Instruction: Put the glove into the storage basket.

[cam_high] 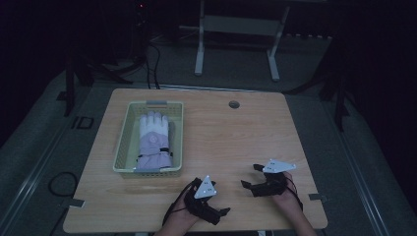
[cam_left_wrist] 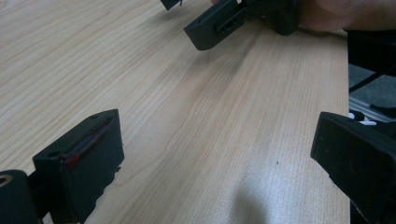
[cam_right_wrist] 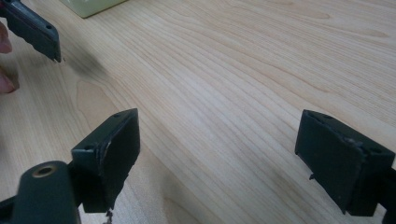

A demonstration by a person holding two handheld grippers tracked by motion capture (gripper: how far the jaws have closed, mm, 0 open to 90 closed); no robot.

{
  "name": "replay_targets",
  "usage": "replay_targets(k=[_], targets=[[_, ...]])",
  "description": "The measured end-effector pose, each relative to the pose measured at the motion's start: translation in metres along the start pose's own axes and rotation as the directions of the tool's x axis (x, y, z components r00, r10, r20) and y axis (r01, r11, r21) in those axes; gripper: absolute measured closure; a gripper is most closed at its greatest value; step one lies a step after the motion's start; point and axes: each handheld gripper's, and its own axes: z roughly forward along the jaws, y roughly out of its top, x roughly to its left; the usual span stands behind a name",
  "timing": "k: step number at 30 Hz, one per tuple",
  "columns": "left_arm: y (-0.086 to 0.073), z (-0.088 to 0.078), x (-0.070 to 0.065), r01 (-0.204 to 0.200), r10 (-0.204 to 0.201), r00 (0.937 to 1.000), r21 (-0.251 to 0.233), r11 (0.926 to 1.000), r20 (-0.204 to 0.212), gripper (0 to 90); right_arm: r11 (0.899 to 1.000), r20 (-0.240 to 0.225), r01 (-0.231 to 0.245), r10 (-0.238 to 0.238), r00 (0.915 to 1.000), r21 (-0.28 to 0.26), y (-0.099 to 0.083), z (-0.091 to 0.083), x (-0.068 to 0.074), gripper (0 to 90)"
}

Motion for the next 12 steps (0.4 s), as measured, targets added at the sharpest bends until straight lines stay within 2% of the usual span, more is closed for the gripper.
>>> replay_targets(k=[6,12], targets=[[-0.0012,0.0007,0.0004,-0.004,0.004,0.9999,0.002,1.0,0.01,2.7,1.0,0.004,-0.008,0.008,1.0,-0.007,-0.0004,-0.001,-0.0023,14.1],[-0.0013,-0.0004,0.0023,0.015,-0.014,0.9997,-0.011,0.9998,0.021,2.7,1.0,-0.001,-0.017,0.017,0.9999,-0.016,-0.0008,-0.002,-0.0046,14.2]])
